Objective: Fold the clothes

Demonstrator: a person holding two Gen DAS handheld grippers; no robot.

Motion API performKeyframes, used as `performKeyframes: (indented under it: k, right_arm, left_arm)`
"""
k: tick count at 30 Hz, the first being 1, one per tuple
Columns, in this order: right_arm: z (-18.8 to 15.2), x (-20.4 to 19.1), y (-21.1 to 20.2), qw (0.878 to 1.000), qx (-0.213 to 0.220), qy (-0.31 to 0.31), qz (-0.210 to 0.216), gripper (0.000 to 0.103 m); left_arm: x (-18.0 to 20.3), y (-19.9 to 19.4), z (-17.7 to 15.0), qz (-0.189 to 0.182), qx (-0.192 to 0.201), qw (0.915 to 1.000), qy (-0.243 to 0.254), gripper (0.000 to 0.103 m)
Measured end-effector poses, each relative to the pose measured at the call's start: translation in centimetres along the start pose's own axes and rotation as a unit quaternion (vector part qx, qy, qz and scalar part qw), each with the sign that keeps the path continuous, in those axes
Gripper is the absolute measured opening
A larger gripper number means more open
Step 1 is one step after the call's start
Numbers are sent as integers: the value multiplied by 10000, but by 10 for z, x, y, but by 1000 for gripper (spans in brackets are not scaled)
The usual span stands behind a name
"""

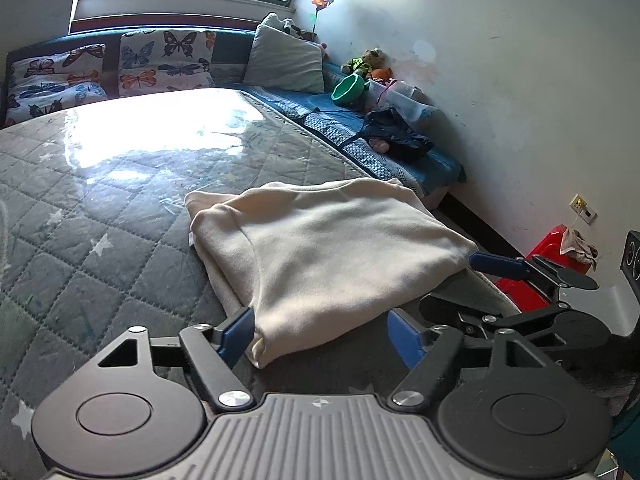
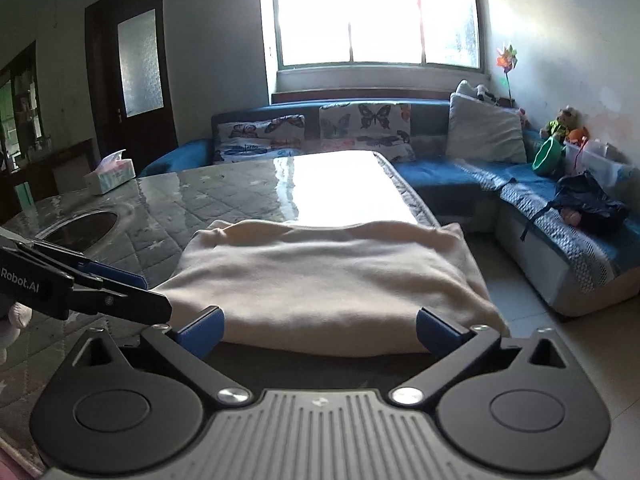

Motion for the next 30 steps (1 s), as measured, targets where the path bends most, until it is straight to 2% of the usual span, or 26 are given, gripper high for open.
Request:
performKeyframes:
  k: [5,8,19,30]
  right_arm:
    - [-5,-7,-5,10000,0,-1,88,103]
    - [-8,-13,-8,9999,-1,-49,146,103]
    - [-22,-26,-16,9998,-192,98,9,103]
    - [-31,-41,-22,9991,-354,196,-85,103]
  left_arm:
    - [-4,-5,-8,79,-5,9999,-109,90]
    - [-6,-9,-12,138,-16,9997,-194,90]
    - [-8,-26,-30,285,-7,9989,-382,103]
    - [-6,-42,-44,385,44,9984,-404,103]
Point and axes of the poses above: each gripper's, at about its wrist camera, not at the fingertips, and y roughly the way its jaws point, x to its right, z to its top, the point moved 2 cm from there along y, roughly the way its jaws point, and after that the axes turned 4 degrees about -x, right-handed, at the moved point
